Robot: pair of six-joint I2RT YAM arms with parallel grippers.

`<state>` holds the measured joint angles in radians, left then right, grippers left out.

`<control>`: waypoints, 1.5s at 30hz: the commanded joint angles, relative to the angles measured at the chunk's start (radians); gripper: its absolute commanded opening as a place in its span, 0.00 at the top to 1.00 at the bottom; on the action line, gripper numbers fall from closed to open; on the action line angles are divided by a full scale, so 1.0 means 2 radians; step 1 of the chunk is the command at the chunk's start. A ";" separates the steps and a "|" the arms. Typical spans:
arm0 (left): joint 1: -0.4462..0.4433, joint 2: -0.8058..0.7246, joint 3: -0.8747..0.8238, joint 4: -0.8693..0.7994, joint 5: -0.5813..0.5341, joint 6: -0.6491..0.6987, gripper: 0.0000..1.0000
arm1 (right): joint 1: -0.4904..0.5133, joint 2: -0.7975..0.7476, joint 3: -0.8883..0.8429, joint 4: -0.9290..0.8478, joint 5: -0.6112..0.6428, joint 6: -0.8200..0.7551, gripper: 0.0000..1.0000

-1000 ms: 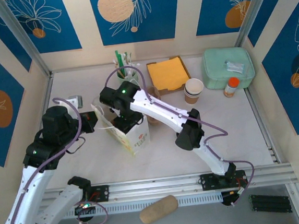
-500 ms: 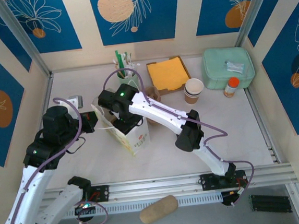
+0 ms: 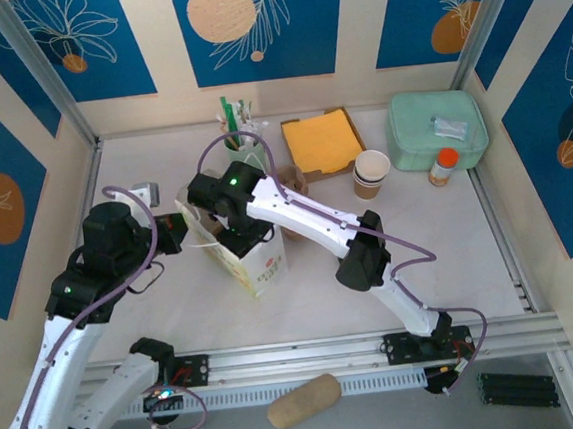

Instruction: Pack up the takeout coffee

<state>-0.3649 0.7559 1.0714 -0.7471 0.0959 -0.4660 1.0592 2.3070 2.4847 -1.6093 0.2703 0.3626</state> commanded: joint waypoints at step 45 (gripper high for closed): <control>-0.002 -0.006 -0.004 0.005 -0.006 -0.005 1.00 | -0.007 -0.027 0.014 -0.082 -0.021 0.012 0.52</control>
<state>-0.3649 0.7547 1.0683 -0.7433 0.0959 -0.4732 1.0451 2.2978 2.5401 -1.6176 0.2707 0.3744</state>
